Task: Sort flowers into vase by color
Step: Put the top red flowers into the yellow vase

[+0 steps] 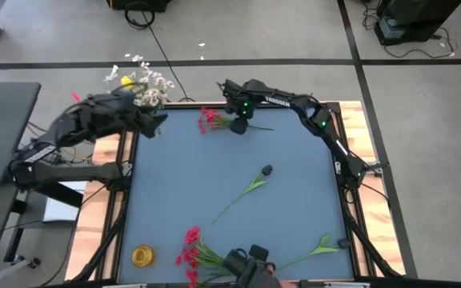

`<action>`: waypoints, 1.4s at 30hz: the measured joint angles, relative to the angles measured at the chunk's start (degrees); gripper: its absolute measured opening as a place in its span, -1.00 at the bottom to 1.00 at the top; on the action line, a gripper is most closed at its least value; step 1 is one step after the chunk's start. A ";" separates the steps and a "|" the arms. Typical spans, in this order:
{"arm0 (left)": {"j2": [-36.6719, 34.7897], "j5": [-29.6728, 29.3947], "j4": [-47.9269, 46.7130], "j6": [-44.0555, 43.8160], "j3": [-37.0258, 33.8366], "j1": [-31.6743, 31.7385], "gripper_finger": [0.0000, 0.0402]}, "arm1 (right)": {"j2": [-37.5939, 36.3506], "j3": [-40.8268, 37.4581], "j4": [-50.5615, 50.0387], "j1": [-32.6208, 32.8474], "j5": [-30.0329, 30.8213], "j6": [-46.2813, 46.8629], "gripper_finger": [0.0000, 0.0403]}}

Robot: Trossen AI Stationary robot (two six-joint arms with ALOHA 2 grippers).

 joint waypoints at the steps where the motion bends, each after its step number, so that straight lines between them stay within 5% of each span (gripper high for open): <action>1: 0.27 -0.71 1.24 -0.63 -1.25 -0.89 0.91 | 0.00 -0.56 0.51 -0.27 -0.02 -0.65 -0.03; 9: 2.40 -2.81 4.56 -3.84 -6.16 -3.67 0.91 | -0.41 -6.15 4.77 -0.81 0.81 -3.57 -0.17; 18: 3.16 -2.79 3.94 -3.85 -6.19 -5.26 0.91 | -0.59 -6.31 3.85 -1.08 -3.00 -0.14 -0.91; 24: 3.13 -5.80 -4.52 -5.59 -6.19 -5.30 0.91 | -2.87 -6.70 4.10 -0.69 -12.66 9.31 -0.84; 33: 3.06 -6.12 -7.28 -7.77 -6.19 -7.74 0.91 | -16.14 -11.73 7.90 1.93 -18.08 14.73 -0.94; 42: 3.22 -14.89 -3.35 -12.21 -6.31 -17.21 0.91 | -38.81 -38.17 32.91 6.55 -19.08 26.54 -0.95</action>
